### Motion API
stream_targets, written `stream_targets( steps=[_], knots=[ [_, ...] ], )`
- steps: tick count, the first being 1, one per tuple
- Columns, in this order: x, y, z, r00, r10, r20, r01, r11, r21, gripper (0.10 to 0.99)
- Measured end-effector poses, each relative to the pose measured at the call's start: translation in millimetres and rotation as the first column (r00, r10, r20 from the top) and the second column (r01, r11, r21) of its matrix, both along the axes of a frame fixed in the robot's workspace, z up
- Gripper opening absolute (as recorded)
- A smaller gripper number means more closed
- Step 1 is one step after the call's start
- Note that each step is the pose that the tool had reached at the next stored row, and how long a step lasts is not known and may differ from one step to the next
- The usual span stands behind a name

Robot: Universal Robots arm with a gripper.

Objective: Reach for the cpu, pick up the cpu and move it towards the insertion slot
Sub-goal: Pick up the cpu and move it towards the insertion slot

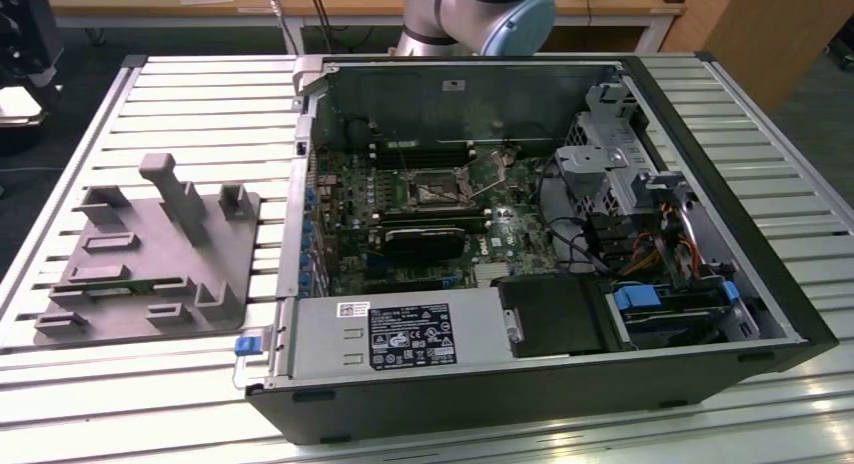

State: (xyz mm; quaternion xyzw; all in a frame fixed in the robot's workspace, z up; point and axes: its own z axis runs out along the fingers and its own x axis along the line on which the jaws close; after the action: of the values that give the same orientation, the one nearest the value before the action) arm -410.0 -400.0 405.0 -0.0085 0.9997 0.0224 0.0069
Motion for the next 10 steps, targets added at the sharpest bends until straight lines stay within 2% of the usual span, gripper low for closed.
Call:
stream_targets(
  steps=[10],
  knots=[
    [26.4,0.0,0.0,1.0000,0.000,0.0000,0.000,1.0000,0.000,0.541]
  ],
)
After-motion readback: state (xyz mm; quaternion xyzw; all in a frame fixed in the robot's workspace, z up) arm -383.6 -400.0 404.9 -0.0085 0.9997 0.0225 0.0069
